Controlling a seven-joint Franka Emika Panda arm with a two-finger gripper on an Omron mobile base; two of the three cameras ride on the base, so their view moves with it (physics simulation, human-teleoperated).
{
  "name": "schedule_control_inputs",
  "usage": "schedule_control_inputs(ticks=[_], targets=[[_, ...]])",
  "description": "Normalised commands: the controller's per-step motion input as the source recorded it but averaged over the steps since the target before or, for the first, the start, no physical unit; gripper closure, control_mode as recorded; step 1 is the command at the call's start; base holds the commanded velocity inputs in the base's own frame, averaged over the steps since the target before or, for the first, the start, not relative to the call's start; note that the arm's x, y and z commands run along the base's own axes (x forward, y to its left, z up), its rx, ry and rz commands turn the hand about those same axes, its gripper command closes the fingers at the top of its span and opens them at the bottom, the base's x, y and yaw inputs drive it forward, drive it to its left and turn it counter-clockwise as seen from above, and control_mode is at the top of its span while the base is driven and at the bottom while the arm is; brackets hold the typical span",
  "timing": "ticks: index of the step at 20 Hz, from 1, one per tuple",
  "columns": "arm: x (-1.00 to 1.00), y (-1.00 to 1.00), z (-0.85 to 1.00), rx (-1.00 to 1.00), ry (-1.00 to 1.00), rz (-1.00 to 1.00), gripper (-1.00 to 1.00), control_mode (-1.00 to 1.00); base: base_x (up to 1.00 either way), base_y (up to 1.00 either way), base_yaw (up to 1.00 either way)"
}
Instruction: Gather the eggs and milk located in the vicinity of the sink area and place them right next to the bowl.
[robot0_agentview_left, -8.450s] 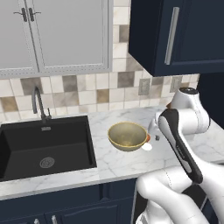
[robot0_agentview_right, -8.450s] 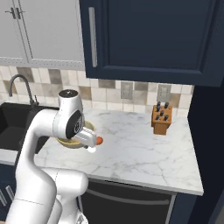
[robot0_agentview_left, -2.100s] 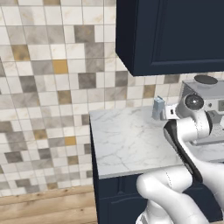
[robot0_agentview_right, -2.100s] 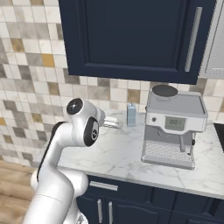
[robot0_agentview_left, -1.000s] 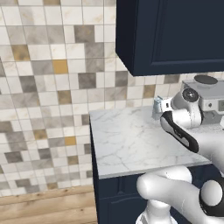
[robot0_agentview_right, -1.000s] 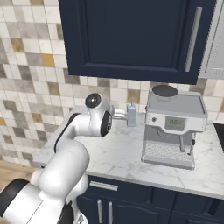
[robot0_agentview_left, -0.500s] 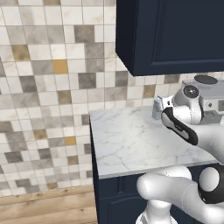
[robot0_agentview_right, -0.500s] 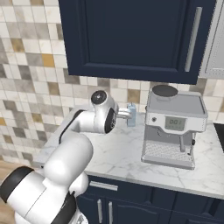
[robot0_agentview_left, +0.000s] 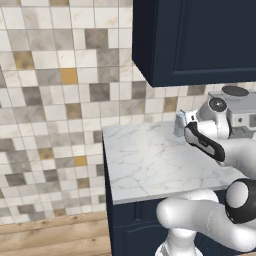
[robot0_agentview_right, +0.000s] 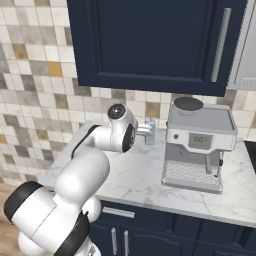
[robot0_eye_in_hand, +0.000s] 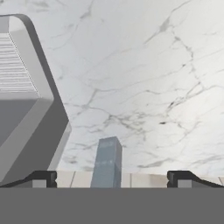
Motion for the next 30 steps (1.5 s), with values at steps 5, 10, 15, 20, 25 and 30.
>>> schedule_control_inputs(ticks=[5,10,15,20,25,30], targets=[[0.17,0.0,-0.15,0.0,0.0,0.03,-1.0,-1.0,0.0,0.0,0.0],[0.21,-0.04,-0.06,0.0,0.0,0.02,-1.0,-1.0,0.0,0.0,0.0],[0.19,-0.01,-0.01,0.0,0.0,0.02,-1.0,-1.0,0.0,0.0,0.0],[0.15,-0.12,0.0,0.0,0.01,0.01,-1.0,-1.0,0.0,0.0,0.0],[0.0,-0.01,0.0,0.0,0.0,-0.04,-1.0,-1.0,0.0,0.0,0.0],[0.0,0.0,-0.02,0.0,0.0,-0.09,-1.0,-1.0,0.0,0.0,0.0]])
